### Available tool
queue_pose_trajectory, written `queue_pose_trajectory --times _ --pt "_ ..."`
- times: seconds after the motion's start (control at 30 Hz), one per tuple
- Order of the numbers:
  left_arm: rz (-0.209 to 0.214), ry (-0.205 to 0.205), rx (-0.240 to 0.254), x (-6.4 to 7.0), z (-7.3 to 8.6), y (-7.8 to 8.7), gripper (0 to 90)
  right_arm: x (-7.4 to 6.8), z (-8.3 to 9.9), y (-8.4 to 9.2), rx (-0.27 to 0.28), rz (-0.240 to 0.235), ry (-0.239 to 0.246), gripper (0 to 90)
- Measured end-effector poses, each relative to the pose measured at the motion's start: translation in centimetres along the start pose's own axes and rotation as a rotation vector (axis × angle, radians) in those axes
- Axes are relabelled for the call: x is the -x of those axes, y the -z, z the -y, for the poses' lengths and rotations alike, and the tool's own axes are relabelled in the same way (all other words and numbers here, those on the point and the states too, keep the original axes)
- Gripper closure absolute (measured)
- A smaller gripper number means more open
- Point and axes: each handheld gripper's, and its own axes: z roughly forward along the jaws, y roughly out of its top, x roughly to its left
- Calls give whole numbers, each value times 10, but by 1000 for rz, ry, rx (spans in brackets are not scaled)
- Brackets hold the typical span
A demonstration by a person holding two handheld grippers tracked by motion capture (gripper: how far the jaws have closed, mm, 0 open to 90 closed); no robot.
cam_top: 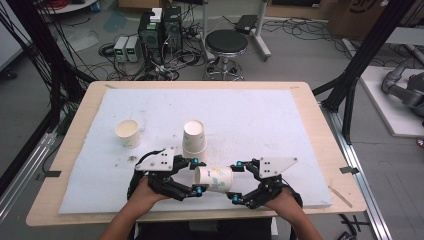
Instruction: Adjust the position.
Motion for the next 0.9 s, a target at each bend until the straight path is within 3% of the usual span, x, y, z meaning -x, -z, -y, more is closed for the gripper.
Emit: queue_pose_trajectory --times 0.2,0.23,0.4,0.53,0.83,0.9 --pt "21 5 19 0 3 -3 369 1 0 -5 40 -42 -26 205" --pt "26 9 27 0 4 -3 369 2 0 -5 49 -53 -34 250" --pt "33 16 43 -2 7 -4 368 6 5 -3 104 -96 -92 281" --pt "28 21 42 -3 10 -4 370 8 6 1 153 -103 -111 328" --pt "17 13 18 -1 10 -6 368 9 5 4 148 -95 -105 356" --pt "-3 18 -8 0 9 -8 311 9 4 5 136 -90 -99 356"
